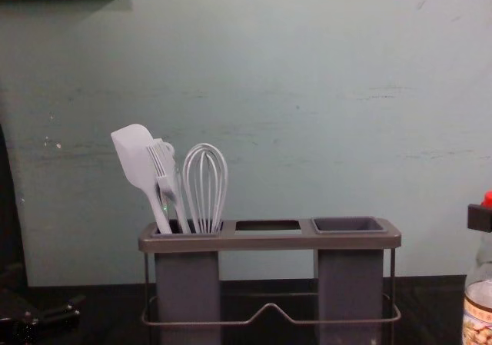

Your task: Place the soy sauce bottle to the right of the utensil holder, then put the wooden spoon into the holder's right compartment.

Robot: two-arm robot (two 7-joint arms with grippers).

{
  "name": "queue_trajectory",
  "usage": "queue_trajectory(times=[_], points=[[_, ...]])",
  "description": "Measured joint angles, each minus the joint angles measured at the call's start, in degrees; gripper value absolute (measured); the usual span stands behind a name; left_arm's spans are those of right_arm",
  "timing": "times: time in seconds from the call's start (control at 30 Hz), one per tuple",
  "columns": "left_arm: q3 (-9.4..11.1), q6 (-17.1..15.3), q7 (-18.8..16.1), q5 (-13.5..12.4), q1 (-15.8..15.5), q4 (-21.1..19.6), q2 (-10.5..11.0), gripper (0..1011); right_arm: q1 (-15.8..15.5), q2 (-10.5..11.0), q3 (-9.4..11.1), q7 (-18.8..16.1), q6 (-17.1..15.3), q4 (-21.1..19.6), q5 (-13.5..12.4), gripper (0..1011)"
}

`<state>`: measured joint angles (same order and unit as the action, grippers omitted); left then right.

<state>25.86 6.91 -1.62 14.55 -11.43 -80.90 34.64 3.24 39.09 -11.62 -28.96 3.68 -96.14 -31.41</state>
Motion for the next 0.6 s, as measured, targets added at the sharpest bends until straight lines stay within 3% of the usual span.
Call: queue_trajectory(times=[0.2,0.6], points=[[0.0,0.0,0.0,0.0,0.0,0.0,0.0,1005,3.6,-3.5,-1.3,0.6,-0.2,5.0,1.2,382],[0.0,0.0,0.0,0.0,0.0,0.0,0.0,1005,7.7,-7.2,-2.1,0.8,1.7,9.9,3.2,382]])
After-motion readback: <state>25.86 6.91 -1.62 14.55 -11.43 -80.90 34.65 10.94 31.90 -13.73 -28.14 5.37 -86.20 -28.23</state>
